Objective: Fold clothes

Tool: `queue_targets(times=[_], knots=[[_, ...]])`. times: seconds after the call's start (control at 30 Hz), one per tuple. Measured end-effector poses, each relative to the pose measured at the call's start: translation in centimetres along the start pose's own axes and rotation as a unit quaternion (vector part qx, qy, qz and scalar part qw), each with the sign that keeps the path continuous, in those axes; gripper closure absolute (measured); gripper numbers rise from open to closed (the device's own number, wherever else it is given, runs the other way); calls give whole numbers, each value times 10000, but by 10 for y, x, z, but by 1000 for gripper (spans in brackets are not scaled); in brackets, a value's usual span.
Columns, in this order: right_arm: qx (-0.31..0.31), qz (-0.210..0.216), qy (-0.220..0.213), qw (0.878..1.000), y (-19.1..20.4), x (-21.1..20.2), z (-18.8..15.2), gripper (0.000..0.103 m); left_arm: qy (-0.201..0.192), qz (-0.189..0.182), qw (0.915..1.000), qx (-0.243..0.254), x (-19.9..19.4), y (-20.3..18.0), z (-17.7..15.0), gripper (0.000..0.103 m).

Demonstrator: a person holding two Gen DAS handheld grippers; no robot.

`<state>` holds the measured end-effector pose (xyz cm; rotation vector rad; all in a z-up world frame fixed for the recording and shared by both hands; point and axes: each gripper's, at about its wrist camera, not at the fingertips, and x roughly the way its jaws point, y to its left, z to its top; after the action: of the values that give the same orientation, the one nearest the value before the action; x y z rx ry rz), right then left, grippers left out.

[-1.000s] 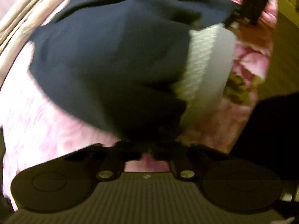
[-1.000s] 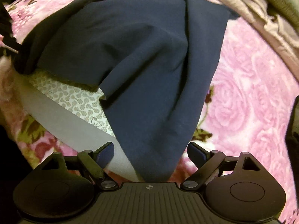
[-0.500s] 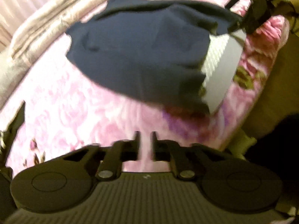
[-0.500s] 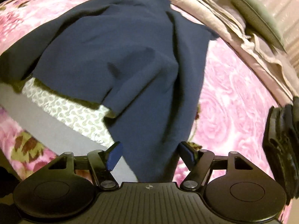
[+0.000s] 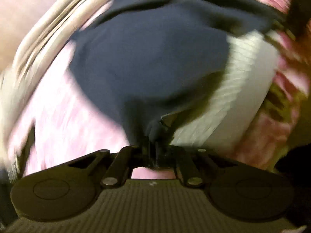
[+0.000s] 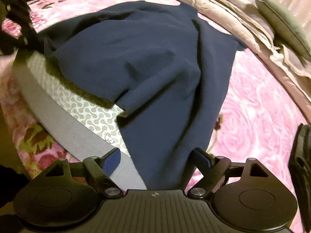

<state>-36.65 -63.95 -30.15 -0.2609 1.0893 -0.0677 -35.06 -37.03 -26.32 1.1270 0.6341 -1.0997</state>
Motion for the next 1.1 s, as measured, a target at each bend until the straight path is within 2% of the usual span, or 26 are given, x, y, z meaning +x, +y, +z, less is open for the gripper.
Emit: queue_targets(times=[0.1,0.17,0.37,0.43,0.47,0.5,0.6,0.67,0.73,0.8,0.83,0.9,0.93,1.1], knots=[[19,30,-57,10000,-3,1,2,19,273,26,9959,-857,-13,33,-28,102],[25,-11,-77,10000,-1,0,3,19,301,-103,9942,-1026,-18,38,-42,102],[215,-155,23,9996,10,0,2,19,128,-300,9987,-392,-10,11,-33,99],[268,-196,77,9994,13,2,2,19,167,-264,9993,-220,-7,2,-30,88],[307,-220,93,9992,15,3,2,19,195,-223,9995,-58,-6,-4,-28,72],[345,-246,107,9990,16,2,1,19,152,-177,9997,117,-8,-6,-29,64],[348,-329,114,9988,19,0,3,19,-215,-24,9973,704,-24,-22,-27,62],[281,-381,90,9988,22,-2,4,19,-474,59,9922,1148,-30,-35,-25,59],[257,-404,62,9988,24,-3,5,19,-588,187,9862,1538,-22,-48,-21,58],[259,-409,37,9988,24,-3,7,19,-486,180,9861,1580,-7,-47,-16,63],[260,-412,24,9988,24,-4,7,19,-414,123,9881,1475,0,-42,-13,65],[268,-420,10,9988,23,-4,8,19,-336,-119,9931,1114,4,-26,-6,87],[273,-425,7,9987,22,-5,9,19,-316,-256,9948,931,4,-17,-4,91],[313,-357,-165,9987,21,-10,13,19,-363,-1069,9932,271,-7,24,-2,96]])
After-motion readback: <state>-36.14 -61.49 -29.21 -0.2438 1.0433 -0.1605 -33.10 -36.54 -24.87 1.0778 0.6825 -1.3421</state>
